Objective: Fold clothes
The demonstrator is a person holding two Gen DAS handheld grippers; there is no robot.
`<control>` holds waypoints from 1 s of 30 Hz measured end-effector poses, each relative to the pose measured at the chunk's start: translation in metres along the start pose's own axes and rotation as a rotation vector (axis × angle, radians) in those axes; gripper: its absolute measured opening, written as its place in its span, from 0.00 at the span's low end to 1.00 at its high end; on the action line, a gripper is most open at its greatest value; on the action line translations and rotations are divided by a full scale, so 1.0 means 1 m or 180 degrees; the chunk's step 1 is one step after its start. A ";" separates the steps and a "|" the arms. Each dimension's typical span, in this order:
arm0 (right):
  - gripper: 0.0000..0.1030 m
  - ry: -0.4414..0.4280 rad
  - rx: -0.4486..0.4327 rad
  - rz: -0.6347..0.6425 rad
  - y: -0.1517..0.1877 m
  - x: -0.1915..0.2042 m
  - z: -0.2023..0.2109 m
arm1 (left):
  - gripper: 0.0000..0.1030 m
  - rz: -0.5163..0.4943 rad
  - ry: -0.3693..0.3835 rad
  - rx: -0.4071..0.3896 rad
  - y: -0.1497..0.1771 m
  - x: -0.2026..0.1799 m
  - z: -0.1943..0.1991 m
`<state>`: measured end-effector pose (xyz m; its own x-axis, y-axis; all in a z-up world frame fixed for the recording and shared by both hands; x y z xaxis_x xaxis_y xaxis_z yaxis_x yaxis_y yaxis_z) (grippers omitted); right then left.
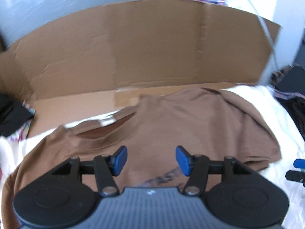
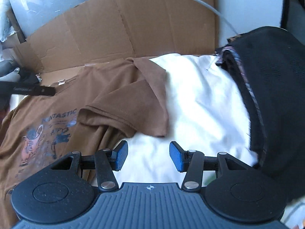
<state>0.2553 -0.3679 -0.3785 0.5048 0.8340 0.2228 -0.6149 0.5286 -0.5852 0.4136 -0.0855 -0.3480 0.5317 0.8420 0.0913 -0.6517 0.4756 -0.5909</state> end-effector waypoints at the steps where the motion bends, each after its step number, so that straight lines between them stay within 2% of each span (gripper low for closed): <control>1: 0.54 -0.0008 0.0004 -0.0014 0.002 0.000 0.005 | 0.58 -0.0038 0.0009 0.0012 -0.003 -0.009 0.003; 7: 0.54 -0.0077 -0.0048 -0.0161 0.010 -0.001 0.034 | 0.61 -0.0252 0.0088 0.0153 -0.008 -0.060 0.031; 9: 0.54 -0.0097 -0.0058 -0.0172 0.010 0.001 0.043 | 0.66 -0.0410 0.0096 0.0197 -0.007 -0.076 0.040; 15: 0.54 -0.0096 -0.0166 -0.0223 0.011 -0.006 0.068 | 0.67 -0.0911 0.0176 0.0296 -0.012 -0.122 0.056; 18: 0.54 -0.0095 -0.0247 -0.0182 0.012 -0.010 0.074 | 0.71 -0.0925 0.0244 0.0256 -0.019 -0.139 0.058; 23: 0.54 -0.0163 -0.0332 -0.0256 0.015 -0.019 0.078 | 0.72 -0.0921 0.0315 0.0250 -0.023 -0.162 0.051; 30: 0.54 -0.0258 -0.0600 -0.0554 0.025 -0.033 0.073 | 0.72 -0.0875 0.0430 0.0177 -0.023 -0.181 0.037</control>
<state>0.1794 -0.3707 -0.3439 0.5382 0.7471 0.3900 -0.3955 0.6325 -0.6659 0.3124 -0.2389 -0.3213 0.7569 0.6401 0.1320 -0.5000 0.6972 -0.5137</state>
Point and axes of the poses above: each gripper's, at about its wrist camera, not at the fingertips, and z roughly against the way its jaws point, x to its left, y to its underside, the point moved 10 cm from there along -z, roughly the way its jaws point, and after that the axes turned 3 degrees about -z, right-handed, at the moved point
